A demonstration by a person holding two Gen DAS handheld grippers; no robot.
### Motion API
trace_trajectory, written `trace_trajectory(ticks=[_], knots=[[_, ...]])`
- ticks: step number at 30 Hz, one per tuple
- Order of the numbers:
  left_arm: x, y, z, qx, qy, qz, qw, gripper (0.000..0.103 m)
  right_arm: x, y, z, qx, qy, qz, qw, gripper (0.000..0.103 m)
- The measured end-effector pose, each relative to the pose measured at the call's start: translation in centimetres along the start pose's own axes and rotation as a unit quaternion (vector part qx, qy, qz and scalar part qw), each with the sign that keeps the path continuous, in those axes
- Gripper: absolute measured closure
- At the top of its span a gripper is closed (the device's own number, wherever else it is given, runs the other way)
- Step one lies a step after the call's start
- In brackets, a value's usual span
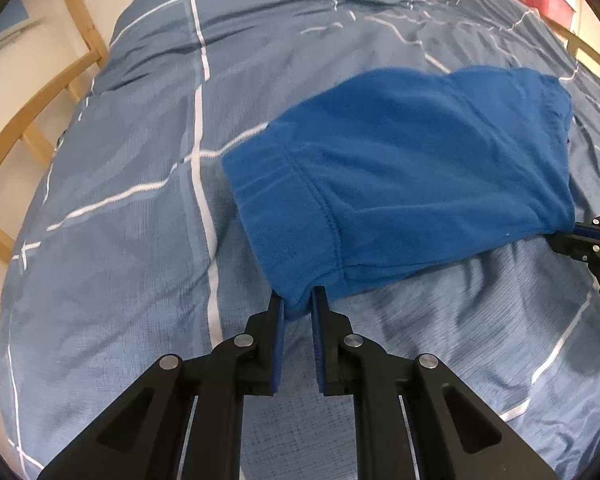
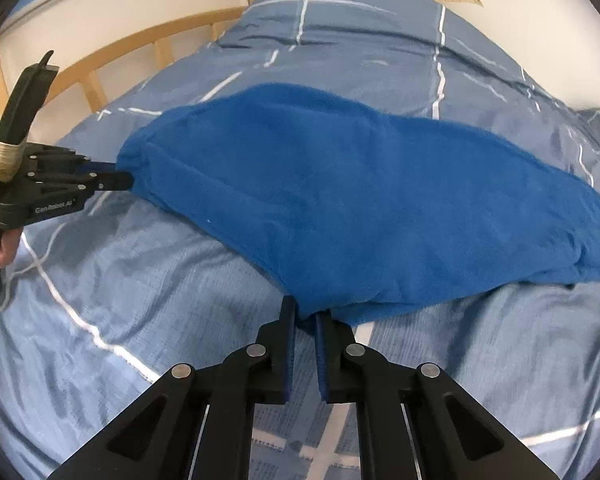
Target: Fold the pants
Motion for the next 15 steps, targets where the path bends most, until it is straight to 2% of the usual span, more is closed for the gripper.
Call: trace_trajectory(ticks=[11, 13, 14, 15], knots=[[-0.5, 0.2, 1.1, 0.032, 0.01, 0.016, 0.9993, 0.088, -1.1, -0.2, 0.3, -0.023, 0.004, 0.002, 1.0, 0.092], [0.0, 0.2, 1.4, 0.037, 0.009, 0.005, 0.9993, 0.083, -0.9, -0.3, 0.2, -0.032, 0.0, 0.005, 0.999, 0.091], [0.6, 0.2, 1.6, 0.038, 0.006, -0.006, 0.9993, 0.078, -0.8, -0.3, 0.1, -0.033, -0.002, 0.01, 0.999, 0.086], [1.2, 0.1, 1.9, 0.037, 0.002, -0.014, 0.9992, 0.064, -0.6, -0.3, 0.1, -0.033, -0.004, 0.016, 0.999, 0.078]])
Point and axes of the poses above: each gripper's, at about its wrist camera, not at the fingertips, and x roughly against the way its jaws point, y to its left, z to its underside, the point moved 2 cm from there along -x, roughly the way its jaws point, and after that the axes turned 11 degrees about y, right-handed, at the moved point
